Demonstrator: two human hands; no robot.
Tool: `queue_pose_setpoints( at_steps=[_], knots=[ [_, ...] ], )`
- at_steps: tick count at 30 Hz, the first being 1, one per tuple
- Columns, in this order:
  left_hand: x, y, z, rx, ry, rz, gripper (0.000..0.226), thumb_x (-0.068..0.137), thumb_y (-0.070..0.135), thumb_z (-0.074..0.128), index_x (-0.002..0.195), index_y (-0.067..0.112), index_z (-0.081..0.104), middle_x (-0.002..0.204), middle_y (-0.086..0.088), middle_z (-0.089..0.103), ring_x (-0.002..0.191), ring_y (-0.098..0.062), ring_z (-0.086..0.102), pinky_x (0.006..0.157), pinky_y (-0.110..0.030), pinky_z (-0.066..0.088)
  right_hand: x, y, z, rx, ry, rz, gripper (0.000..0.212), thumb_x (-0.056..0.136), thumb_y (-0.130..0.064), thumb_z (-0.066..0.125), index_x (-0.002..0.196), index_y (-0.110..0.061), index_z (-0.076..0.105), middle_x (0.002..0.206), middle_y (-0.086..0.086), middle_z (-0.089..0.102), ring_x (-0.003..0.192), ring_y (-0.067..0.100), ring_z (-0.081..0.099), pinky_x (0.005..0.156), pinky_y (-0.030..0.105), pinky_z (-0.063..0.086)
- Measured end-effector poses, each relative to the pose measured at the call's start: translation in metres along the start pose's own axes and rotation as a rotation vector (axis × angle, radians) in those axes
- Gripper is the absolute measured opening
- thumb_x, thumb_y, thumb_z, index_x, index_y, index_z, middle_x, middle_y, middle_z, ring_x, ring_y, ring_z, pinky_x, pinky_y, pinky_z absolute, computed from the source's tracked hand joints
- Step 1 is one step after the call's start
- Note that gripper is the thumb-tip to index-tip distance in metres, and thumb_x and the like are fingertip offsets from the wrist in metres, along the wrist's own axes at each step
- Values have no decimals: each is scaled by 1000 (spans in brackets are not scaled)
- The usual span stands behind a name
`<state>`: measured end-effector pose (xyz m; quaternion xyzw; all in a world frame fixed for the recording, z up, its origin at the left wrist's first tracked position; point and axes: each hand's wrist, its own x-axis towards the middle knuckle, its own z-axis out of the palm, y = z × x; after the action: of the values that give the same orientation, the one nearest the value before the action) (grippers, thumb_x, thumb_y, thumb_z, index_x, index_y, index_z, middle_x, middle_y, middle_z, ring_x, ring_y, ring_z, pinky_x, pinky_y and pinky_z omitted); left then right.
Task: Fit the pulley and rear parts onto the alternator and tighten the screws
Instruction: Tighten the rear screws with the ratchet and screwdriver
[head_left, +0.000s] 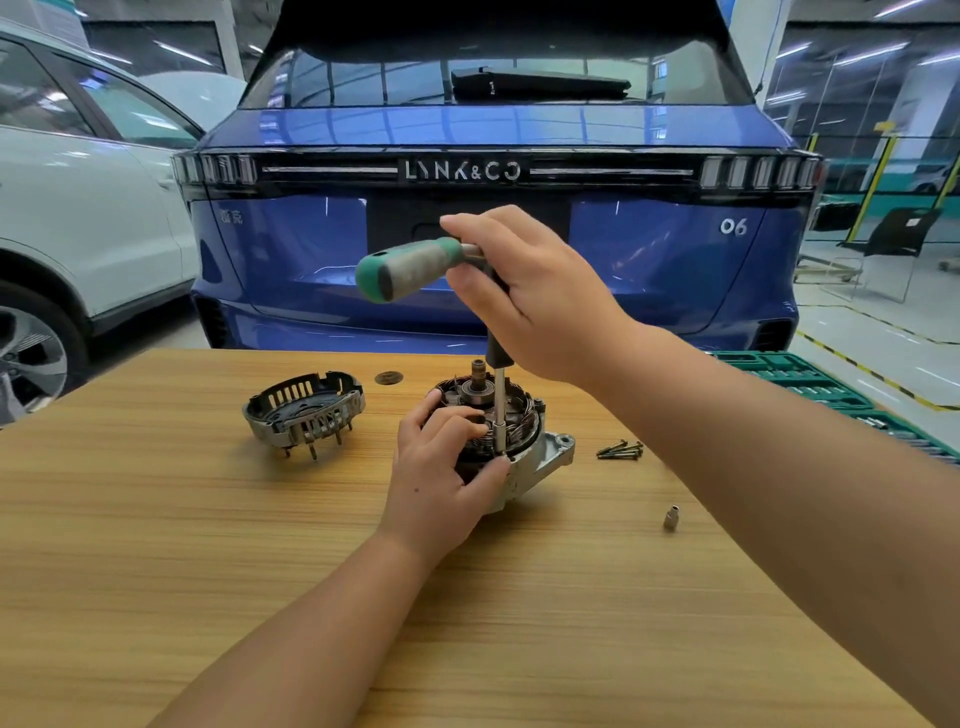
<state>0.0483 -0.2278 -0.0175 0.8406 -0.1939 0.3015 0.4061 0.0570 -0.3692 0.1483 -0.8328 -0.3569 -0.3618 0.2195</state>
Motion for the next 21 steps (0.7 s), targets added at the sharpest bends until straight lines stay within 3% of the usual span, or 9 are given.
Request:
queue_pose_setpoints(
  at_steps=[4,7,10,12,14,16,18,21],
  knots=[
    [1,1,-1,2,-14,-23,22,87,29,74,105,18,67,128,12,60,147,-15,19,116,-43,20,5,-3,-8,28,-131,15,56,102,-43,32,147,-15,48,124,-1,54,115,21,52,98,42,42],
    [0,1,-1,-4,-20,-23,22,87,28,75,105,18,67,127,15,58,148,-17,19,115,-46,21,10,-3,-13,-12,-184,27,48,106,-43,33,143,-20,53,113,-8,51,111,19,51,95,39,42],
    [0,2,0,-3,-10,-9,23,87,26,76,105,17,67,126,12,59,147,-19,21,116,-45,21,22,-6,-19,-100,-219,48,34,107,-40,40,115,-21,68,91,-6,55,89,16,52,80,35,42],
    [0,2,0,-2,-7,-6,23,87,28,75,106,17,66,126,13,58,147,-20,21,115,-45,21,32,-12,-24,-114,-286,139,37,105,-41,43,89,-17,66,72,-3,55,69,16,49,63,34,38],
    [-1,1,1,2,-8,-6,24,88,31,73,106,18,66,125,16,55,147,-18,20,115,-44,20,43,-17,-29,-146,-380,246,39,103,-38,45,79,-13,61,67,2,55,60,18,46,55,32,36],
    [-1,0,1,3,-9,-4,23,88,30,74,106,19,66,125,16,55,147,-18,20,115,-44,20,51,-21,-33,-128,-428,357,32,101,-31,48,78,-13,61,71,2,62,59,17,54,56,29,47],
    [-1,0,1,1,-11,-6,24,88,32,74,107,18,66,126,14,57,147,-19,20,116,-44,20,55,-26,-34,125,-423,567,23,98,-23,50,83,-11,63,71,3,71,61,15,68,66,26,56],
    [0,0,1,-3,-14,-17,24,88,31,74,107,19,66,127,12,59,148,-17,20,116,-45,20,50,-25,-34,684,-345,912,16,98,-18,49,96,-7,60,70,7,75,74,25,77,84,40,58]
  ],
)
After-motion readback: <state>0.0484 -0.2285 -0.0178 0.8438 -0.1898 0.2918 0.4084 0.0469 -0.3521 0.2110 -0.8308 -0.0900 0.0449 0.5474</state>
